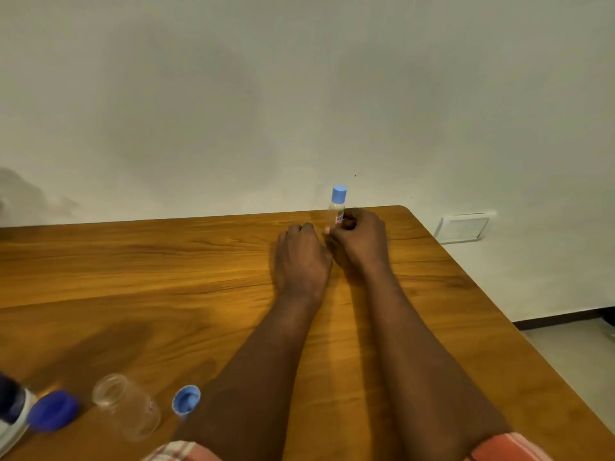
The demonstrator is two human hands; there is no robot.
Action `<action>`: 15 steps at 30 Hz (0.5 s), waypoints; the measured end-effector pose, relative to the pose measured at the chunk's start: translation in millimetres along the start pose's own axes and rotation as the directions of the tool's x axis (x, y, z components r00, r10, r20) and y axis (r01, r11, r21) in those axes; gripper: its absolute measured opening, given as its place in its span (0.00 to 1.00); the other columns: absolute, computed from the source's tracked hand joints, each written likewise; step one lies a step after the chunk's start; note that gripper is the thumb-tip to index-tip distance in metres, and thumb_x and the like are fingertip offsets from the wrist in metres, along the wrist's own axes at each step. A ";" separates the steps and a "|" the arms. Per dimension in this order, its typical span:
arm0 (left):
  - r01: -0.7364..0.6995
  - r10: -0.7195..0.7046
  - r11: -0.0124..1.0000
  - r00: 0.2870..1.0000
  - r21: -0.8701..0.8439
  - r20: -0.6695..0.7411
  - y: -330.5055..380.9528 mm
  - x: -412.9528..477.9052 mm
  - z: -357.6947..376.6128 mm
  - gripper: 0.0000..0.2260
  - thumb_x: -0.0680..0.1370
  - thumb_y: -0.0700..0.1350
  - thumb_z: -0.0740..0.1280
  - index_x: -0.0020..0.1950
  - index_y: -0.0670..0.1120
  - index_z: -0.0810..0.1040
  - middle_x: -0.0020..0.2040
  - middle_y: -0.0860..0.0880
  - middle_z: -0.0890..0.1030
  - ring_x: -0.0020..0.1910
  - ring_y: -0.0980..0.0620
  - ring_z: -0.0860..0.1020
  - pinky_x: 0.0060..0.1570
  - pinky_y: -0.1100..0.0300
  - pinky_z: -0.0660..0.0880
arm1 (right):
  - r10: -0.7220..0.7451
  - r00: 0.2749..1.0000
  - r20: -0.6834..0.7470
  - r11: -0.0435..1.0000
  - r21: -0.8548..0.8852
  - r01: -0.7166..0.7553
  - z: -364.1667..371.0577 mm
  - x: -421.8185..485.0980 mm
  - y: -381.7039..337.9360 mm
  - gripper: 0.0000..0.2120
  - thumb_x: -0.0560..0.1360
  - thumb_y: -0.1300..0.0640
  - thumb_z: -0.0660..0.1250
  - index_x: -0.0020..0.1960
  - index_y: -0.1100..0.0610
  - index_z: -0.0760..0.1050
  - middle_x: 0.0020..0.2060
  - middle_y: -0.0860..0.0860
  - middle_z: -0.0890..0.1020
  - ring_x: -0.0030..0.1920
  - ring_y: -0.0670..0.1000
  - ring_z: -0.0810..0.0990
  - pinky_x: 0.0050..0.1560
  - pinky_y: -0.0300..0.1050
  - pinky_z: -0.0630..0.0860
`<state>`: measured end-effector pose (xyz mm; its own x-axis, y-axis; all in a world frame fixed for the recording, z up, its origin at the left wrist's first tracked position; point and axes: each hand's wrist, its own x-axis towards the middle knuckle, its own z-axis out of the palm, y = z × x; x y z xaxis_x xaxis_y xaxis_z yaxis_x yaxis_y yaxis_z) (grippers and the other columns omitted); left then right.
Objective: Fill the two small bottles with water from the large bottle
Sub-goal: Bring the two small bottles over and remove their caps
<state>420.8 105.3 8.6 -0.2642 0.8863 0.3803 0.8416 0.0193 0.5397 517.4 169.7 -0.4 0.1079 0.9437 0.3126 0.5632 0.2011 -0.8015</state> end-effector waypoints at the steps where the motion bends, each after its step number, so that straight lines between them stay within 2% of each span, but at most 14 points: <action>1: 0.004 -0.004 1.000 1.000 -0.010 0.003 0.0 -7.0 -4.4 0.14 0.78 0.43 0.63 0.62 0.41 0.74 0.58 0.43 0.77 0.58 0.45 0.73 0.57 0.54 0.70 | 0.003 1.000 -0.002 1.000 0.002 -0.003 -2.9 -8.0 -2.4 0.13 0.68 0.54 0.75 0.52 0.56 0.81 0.43 0.50 0.85 0.42 0.47 0.82 0.42 0.43 0.78; 6: -0.003 0.005 0.999 0.999 -0.053 0.034 2.5 -51.6 -29.2 0.13 0.78 0.43 0.62 0.61 0.42 0.74 0.58 0.44 0.77 0.58 0.45 0.73 0.56 0.56 0.69 | 0.026 1.000 0.002 0.999 0.030 -0.026 -19.8 -62.8 -16.4 0.11 0.69 0.55 0.74 0.51 0.56 0.81 0.41 0.48 0.84 0.41 0.45 0.81 0.43 0.42 0.78; 11: -0.005 0.014 0.993 0.997 -0.118 0.077 -1.1 -102.2 -56.4 0.09 0.77 0.41 0.62 0.55 0.42 0.76 0.53 0.42 0.78 0.54 0.42 0.75 0.55 0.54 0.67 | 0.039 0.999 -0.010 0.996 0.085 -0.038 -39.2 -130.9 -34.0 0.09 0.69 0.57 0.75 0.48 0.54 0.80 0.40 0.45 0.83 0.41 0.41 0.81 0.41 0.34 0.75; 15: 0.033 -0.018 0.983 0.996 -0.182 0.085 -8.6 -139.3 -80.1 0.15 0.76 0.42 0.63 0.62 0.41 0.75 0.56 0.42 0.78 0.57 0.42 0.74 0.55 0.55 0.67 | 0.035 0.999 0.014 0.995 0.093 -0.036 -51.9 -182.2 -46.6 0.09 0.69 0.56 0.75 0.48 0.53 0.80 0.39 0.44 0.83 0.40 0.39 0.81 0.40 0.31 0.74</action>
<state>412.7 -55.4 11.1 -0.2379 0.9221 0.3050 0.7326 -0.0358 0.6797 514.0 -25.2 6.4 0.1161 0.9538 0.2770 0.4807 0.1901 -0.8560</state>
